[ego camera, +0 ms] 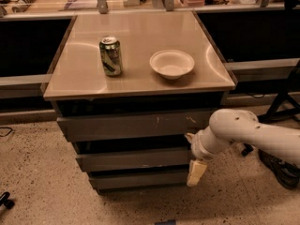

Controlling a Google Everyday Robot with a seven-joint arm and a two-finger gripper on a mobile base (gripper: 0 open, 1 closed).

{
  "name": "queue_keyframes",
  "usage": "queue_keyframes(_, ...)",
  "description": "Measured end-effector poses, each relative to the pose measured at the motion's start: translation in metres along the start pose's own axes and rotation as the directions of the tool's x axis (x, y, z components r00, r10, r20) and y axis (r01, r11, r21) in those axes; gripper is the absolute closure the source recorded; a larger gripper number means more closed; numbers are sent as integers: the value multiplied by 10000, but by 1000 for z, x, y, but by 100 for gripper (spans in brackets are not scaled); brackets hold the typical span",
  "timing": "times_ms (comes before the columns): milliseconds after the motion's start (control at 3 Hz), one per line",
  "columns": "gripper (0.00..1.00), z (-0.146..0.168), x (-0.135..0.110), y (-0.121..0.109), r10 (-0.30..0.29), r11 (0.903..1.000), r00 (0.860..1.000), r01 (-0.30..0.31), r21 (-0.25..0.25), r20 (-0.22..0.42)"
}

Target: Open middle drawer

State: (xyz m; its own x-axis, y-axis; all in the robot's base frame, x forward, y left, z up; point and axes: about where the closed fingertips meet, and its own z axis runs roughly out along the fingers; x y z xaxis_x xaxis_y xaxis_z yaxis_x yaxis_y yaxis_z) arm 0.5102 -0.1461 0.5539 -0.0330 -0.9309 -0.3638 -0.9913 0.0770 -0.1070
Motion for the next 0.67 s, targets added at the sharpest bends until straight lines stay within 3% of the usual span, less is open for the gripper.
queue_keyframes(667, 0, 47, 9, -10, -567, 9974, 9984, 569, 431, -67)
